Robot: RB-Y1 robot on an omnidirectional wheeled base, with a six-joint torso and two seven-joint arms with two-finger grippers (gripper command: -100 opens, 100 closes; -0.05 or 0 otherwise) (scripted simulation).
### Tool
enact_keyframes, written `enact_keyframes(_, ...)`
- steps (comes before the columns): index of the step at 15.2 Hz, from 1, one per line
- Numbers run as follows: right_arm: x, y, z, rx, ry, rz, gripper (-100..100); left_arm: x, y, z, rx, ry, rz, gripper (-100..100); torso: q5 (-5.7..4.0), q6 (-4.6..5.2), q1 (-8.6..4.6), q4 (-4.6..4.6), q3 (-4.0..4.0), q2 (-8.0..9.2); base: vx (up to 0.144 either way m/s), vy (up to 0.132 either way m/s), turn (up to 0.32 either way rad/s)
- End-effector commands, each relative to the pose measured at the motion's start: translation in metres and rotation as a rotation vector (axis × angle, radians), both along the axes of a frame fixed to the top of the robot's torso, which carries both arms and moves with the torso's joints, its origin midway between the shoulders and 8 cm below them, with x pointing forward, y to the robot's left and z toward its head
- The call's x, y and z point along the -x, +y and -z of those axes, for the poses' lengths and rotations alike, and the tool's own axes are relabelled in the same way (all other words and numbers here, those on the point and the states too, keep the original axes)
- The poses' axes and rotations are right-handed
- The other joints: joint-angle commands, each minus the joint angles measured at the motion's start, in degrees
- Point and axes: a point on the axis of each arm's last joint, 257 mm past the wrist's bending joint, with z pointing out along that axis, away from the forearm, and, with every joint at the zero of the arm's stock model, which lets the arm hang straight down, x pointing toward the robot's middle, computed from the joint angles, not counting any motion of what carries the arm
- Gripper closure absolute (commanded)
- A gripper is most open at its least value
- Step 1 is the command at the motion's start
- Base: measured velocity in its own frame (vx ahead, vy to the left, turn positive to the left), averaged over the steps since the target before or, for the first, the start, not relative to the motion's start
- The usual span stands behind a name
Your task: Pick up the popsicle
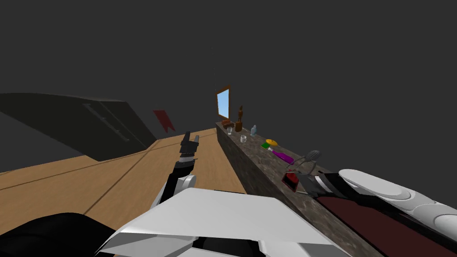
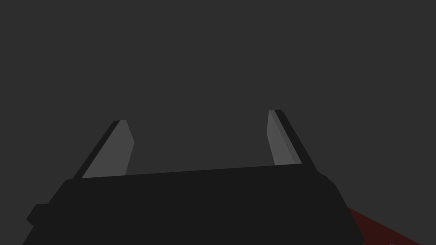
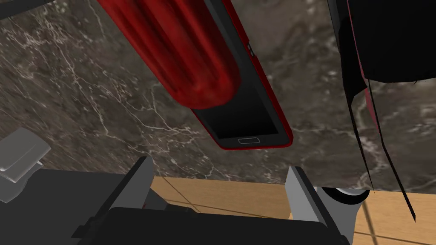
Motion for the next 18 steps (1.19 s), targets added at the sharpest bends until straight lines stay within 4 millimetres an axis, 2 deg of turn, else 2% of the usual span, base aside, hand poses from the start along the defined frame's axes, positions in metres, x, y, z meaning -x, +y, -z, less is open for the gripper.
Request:
enact_keyframes(1, 0.004, -0.013, 0.001, 0.029, 0.011, -0.006, -100, 0.000, 0.000, 0.000, 0.000, 0.000, 0.000, 0, 0.00, 0.00, 0.00, 0.00, 0.00, 0.00, 0.033, 0.022, 0.112)
enact_keyframes(2, 0.021, -0.036, 0.006, 0.095, 0.047, -0.030, -100, 0.000, 0.000, 0.000, 0.000, 0.000, 0.000, 0, -0.01, 0.02, -0.04, 0.00, 0.00, 0.01, 0.041, 0.030, 0.222)
enact_keyframes(3, 0.021, -0.039, 0.006, 0.098, 0.048, -0.025, -100, 0.000, 0.000, 0.000, 0.000, 0.000, 0.000, 0, -0.02, -0.02, -0.05, 0.00, -0.01, -0.01, 0.042, 0.027, 0.213)
enact_keyframes(4, 0.039, -0.062, 0.010, 0.159, 0.086, -0.044, -100, 0.000, 0.000, 0.000, 0.000, 0.000, 0.000, 0, -0.01, 0.00, -0.06, 0.00, -0.01, -0.02, 0.055, 0.029, 0.224)
enact_keyframes(5, 0.039, -0.062, 0.010, 0.160, 0.086, -0.043, -100, 0.000, 0.000, 0.000, 0.000, 0.000, 0.000, 0, -0.02, -0.01, -0.06, -0.01, -0.03, -0.05, 0.062, 0.033, 0.190)
enact_keyframes(6, 0.057, -0.084, 0.012, 0.214, 0.123, -0.061, -100, 0.000, 0.000, 0.000, 0.000, 0.000, 0.000, 0, -0.02, 0.01, -0.04, -0.02, -0.04, -0.07, 0.065, 0.039, 0.223)
enact_keyframes(7, 0.057, -0.084, 0.012, 0.214, 0.123, -0.061, -100, 0.000, 0.000, 0.000, 0.000, 0.000, 0.000, 0, 0.00, 0.00, -0.03, -0.02, -0.05, -0.09, 0.058, 0.034, 0.177)
enact_keyframes(9, 0.089, -0.119, 0.015, 0.302, 0.194, -0.092, -100, 0.000, 0.000, 0.000, 0.000, 0.000, 0.000, 0, -0.01, -0.03, -0.01, -0.03, -0.06, -0.10, 0.067, 0.039, 0.268)
enact_keyframes(12, 0.089, -0.119, 0.015, 0.302, 0.194, -0.092, -100, 0.000, 0.000, 0.000, 0.000, 0.000, 0.000, 0, 0.00, 0.04, -0.04, -0.02, -0.05, -0.09, 0.049, 0.018, 0.083)
enact_keyframes(15, 0.132, -0.158, 0.015, 0.391, 0.285, -0.131, -100, 0.000, 0.000, 0.000, 0.000, 0.000, 0.000, 0, -0.03, 0.00, -0.09, 0.00, 0.01, 0.02, 0.047, 0.013, 0.213)
enact_keyframes(16, 0.117, -0.145, 0.017, 0.358, 0.250, -0.111, -100, 0.000, 0.000, 0.000, 0.000, 0.000, 0.000, 0, -0.02, -0.03, -0.09, -0.01, -0.03, -0.06, 0.048, 0.004, 0.132)
enact_keyframes(18, 0.117, -0.140, 0.024, 0.370, 0.251, -0.129, -100, 0.000, 0.000, 0.000, 0.000, 0.000, 0.000, 0, -0.04, 0.07, -0.15, 0.00, 0.01, 0.03, 0.023, -0.023, -0.068)
